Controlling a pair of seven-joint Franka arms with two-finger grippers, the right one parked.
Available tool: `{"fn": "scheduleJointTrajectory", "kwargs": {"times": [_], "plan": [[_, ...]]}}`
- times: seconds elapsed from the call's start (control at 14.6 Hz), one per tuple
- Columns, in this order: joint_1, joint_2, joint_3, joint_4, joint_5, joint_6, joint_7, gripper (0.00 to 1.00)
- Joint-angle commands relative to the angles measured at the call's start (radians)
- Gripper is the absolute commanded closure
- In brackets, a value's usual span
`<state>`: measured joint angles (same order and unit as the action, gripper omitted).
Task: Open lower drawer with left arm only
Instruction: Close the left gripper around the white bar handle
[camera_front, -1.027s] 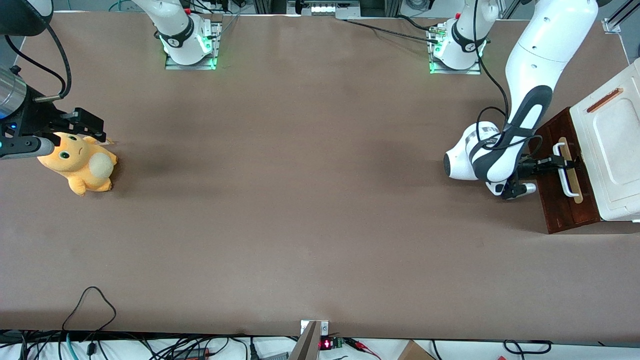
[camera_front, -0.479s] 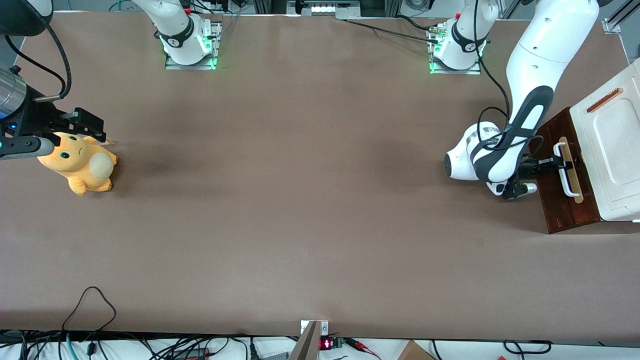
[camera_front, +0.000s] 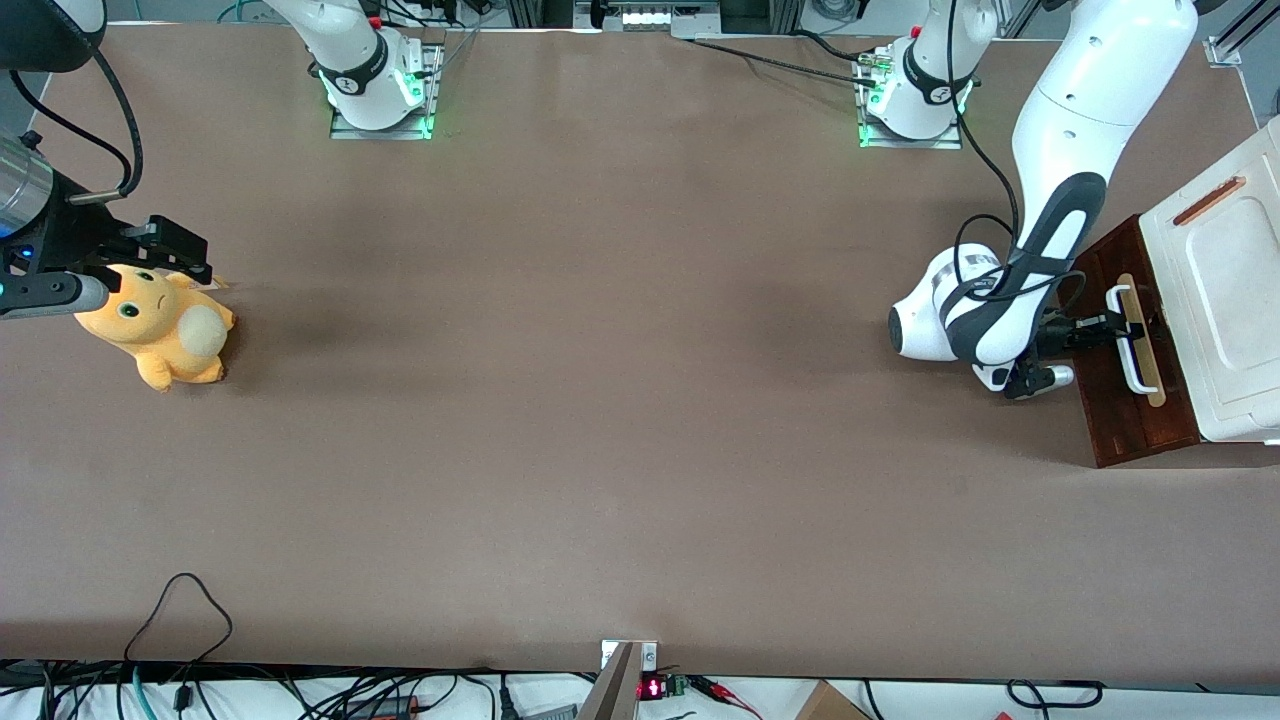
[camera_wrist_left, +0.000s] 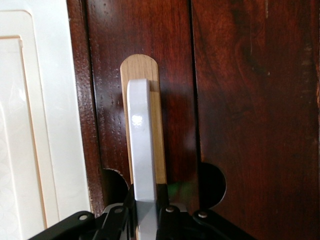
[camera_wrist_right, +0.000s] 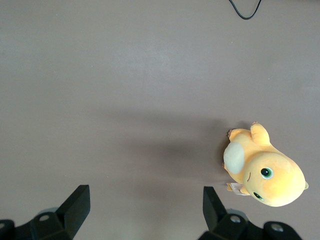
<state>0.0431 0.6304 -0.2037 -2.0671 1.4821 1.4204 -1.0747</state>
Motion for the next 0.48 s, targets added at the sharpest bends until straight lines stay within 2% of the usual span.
{"fn": "scheduleJointTrajectory", "kwargs": {"times": [0.0, 0.41], "plan": [[-0.002, 0.005, -0.039, 0.016, 0.023, 0.009, 0.042, 1.00], [-0.054, 0.003, -0.078, 0.036, 0.010, 0.038, 0.082, 1.00]]}}
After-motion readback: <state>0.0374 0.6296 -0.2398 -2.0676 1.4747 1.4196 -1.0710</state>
